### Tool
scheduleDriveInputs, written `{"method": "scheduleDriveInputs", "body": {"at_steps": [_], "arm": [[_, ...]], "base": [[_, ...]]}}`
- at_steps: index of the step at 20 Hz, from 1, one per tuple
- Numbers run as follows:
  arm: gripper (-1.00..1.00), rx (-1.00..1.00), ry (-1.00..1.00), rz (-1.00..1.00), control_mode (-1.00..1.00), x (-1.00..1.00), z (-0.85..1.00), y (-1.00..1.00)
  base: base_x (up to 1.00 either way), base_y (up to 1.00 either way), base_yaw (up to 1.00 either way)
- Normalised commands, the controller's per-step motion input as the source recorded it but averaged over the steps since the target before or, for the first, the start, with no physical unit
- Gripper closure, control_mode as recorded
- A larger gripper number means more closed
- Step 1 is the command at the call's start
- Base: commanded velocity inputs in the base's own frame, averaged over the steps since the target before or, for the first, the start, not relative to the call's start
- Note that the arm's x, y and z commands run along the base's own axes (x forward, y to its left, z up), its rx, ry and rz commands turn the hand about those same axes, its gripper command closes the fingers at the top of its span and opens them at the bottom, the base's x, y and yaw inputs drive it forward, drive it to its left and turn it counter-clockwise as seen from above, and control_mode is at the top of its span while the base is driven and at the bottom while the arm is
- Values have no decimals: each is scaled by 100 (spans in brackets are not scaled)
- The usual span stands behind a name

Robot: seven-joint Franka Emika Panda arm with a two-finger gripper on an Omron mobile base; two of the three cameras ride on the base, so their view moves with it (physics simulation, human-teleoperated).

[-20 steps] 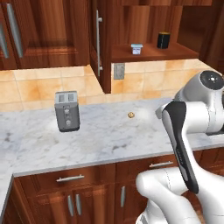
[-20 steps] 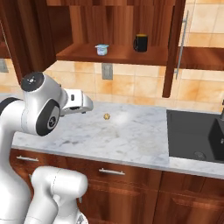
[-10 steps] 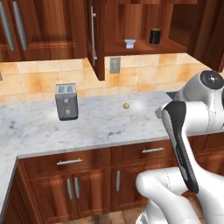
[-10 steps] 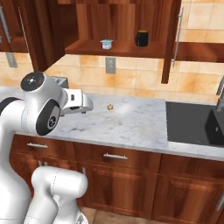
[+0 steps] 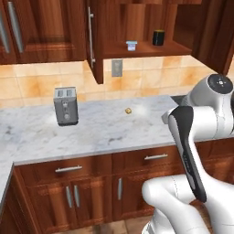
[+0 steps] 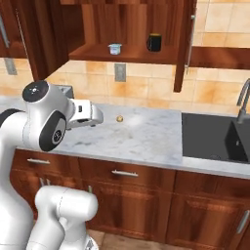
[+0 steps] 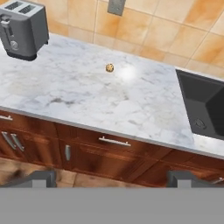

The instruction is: Pick the yogurt and yogurt from the counter and place them in the cabinets closest to them.

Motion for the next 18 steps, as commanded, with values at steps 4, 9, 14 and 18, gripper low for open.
{"method": "scheduleDriveInputs", "body": {"at_steps": [4,9,14,18], "arm": [[-100,0,0,0,100,0,0,0],[-100,0,0,0,100,0,0,0],[-100,0,0,0,100,0,0,0],[-100,0,0,0,100,0,0,0]], "base": [[0,-57,0],[0,-62,0],[0,-66,0],[0,-64,0]]}}
